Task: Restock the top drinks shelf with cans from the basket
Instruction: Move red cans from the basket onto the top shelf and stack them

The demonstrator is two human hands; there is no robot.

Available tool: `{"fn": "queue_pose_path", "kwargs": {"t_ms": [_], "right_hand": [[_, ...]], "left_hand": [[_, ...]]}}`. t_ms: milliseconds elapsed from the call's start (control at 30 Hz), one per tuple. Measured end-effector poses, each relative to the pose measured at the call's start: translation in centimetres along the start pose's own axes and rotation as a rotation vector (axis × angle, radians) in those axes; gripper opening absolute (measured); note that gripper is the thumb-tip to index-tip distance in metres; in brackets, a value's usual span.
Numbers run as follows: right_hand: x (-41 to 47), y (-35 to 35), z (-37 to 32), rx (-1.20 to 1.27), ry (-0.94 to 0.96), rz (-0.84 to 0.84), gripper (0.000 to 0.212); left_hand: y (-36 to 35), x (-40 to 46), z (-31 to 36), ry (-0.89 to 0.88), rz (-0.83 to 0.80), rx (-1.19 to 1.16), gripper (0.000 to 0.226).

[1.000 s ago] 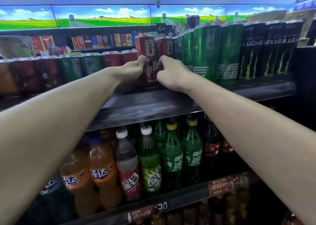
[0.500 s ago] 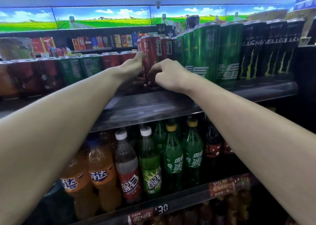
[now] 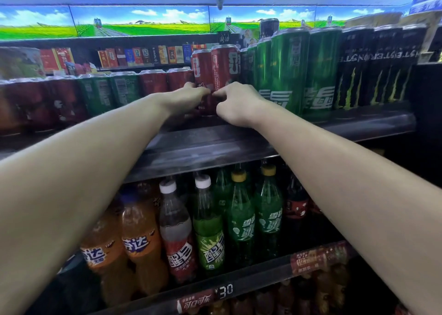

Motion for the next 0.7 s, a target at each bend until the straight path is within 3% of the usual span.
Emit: {"fn": "queue_pose_path", "kwargs": {"t_ms": [267,600,700], "right_hand": [[0.3,0.6,1.2,-0.061,-0.091,0.087,0.052],[0.1,1.1,0.7,-0.082,-0.033,0.125,0.045],[-0.3,1.9,-0.1,-0.054,0.04,0.212,0.038]], "left_hand": [[-0.3,0.2,-0.1,-0.02,0.01,0.115,0.072],[0.1,-2.7,0.4,0.02,0.05,0.32,0.1],[1.0,-5.0,1.5,0.002,0.093,0.457,0.081]]}}
Point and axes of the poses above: each hand's wrist, its own x-axis towards the middle knuckle, its own y-axis out of the back of the hand, z = x × y, the point moved 9 cm from there along x, towards the middle knuckle, and after that the axes turned 11 degrees about y, right-handed, at the moved point
